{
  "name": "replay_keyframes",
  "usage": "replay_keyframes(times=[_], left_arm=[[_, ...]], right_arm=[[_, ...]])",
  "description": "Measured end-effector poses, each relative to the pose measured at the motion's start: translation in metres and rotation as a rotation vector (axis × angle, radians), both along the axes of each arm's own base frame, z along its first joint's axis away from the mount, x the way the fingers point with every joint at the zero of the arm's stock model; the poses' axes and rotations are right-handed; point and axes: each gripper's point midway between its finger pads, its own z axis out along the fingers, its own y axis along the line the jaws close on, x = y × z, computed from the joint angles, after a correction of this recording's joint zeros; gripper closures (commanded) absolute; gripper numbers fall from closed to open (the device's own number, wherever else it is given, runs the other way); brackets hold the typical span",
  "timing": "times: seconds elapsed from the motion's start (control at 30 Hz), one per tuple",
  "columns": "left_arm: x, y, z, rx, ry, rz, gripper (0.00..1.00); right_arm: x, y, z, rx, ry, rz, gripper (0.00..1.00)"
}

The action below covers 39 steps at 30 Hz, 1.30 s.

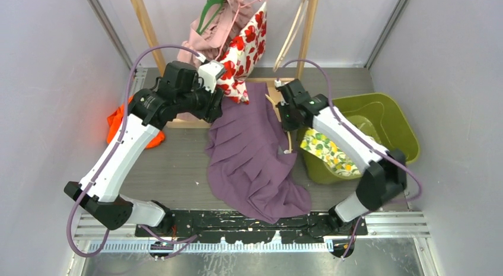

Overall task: Remove the skirt from the hanger
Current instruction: Pick up the hanger at the center of the board.

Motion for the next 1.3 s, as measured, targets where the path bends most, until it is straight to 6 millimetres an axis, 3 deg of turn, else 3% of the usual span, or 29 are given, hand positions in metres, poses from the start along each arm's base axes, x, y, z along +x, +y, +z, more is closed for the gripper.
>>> replay_keyframes(times=[0.17, 0.3, 0.43, 0.7, 0.8, 0.93, 1.07, 1.2, 1.3], left_arm=[[0.003, -0.009, 0.013, -0.053, -0.009, -0.002, 0.52], [0.011, -0.021, 0.028, -0.091, -0.026, -0.009, 0.52], [0.015, -0.034, 0.038, -0.122, -0.039, -0.022, 0.53], [0.014, -0.058, 0.041, -0.138, -0.029, -0.057, 0.53], [0.016, -0.082, 0.054, -0.149, -0.053, -0.099, 0.50], [0.009, -0.133, 0.071, -0.129, -0.103, -0.202, 0.47], [0.001, -0.165, 0.056, -0.082, -0.094, -0.271, 0.47], [0.002, -0.160, 0.031, 0.006, -0.054, -0.264, 0.46], [0.007, -0.149, 0.025, 0.055, -0.065, -0.240, 0.46]], right_arm=[[-0.037, -0.018, 0.060, 0.062, -0.101, 0.005, 0.99], [-0.063, -0.033, 0.087, 0.101, -0.163, 0.008, 0.98], [-0.076, -0.040, 0.087, 0.103, -0.161, 0.010, 0.99], [-0.075, -0.018, 0.070, 0.137, -0.076, 0.074, 0.99], [-0.082, -0.011, 0.073, 0.149, -0.067, 0.118, 0.99], [-0.090, -0.003, 0.085, 0.155, -0.071, 0.168, 0.99], [-0.098, 0.001, 0.108, 0.172, -0.105, 0.203, 0.99], [-0.108, -0.001, 0.129, 0.190, -0.141, 0.224, 0.99], [-0.114, -0.005, 0.136, 0.192, -0.156, 0.232, 0.99]])
